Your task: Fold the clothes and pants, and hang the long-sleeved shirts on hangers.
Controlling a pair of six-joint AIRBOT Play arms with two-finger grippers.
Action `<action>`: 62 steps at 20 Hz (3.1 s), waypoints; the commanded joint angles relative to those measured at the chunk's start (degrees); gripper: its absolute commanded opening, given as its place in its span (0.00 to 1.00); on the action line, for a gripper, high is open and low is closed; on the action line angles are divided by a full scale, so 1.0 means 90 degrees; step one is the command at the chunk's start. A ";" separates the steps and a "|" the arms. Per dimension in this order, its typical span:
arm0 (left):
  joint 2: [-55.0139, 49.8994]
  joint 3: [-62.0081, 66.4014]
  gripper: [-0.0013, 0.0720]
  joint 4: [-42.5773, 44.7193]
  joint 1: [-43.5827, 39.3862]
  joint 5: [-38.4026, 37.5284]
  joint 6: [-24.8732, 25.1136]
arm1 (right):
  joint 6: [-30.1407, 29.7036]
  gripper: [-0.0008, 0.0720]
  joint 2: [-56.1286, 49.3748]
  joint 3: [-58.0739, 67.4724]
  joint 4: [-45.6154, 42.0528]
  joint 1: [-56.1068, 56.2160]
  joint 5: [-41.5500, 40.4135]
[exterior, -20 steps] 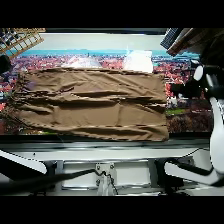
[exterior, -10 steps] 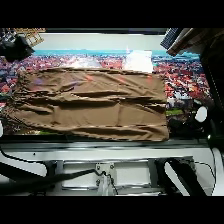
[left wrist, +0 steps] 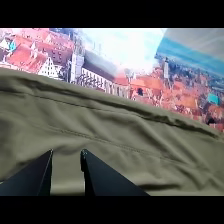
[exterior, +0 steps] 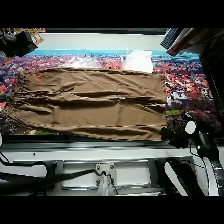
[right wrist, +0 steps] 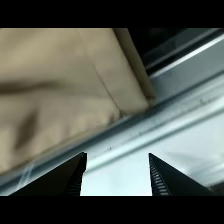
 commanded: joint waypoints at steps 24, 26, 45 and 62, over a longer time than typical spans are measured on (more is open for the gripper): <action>0.2358 -0.4833 0.24 0.3762 0.1100 0.0398 -0.1154 | -0.0925 0.04 -0.1054 -0.0112 -0.0270 0.0007 -0.1727; 0.2467 -0.5328 0.41 0.3747 0.1678 0.0437 -0.1076 | -0.1151 0.04 -0.1042 -0.0112 -0.0270 0.0007 -0.1851; 0.0777 -0.5799 0.50 0.3495 0.2965 0.2067 -0.0126 | -0.1166 0.04 0.0187 -0.0112 -0.0301 0.0007 -0.1987; 0.1656 -0.5787 0.03 0.3276 0.3084 0.2856 -0.0136 | -0.0981 0.04 0.0546 0.0406 -0.0432 0.0007 -0.1319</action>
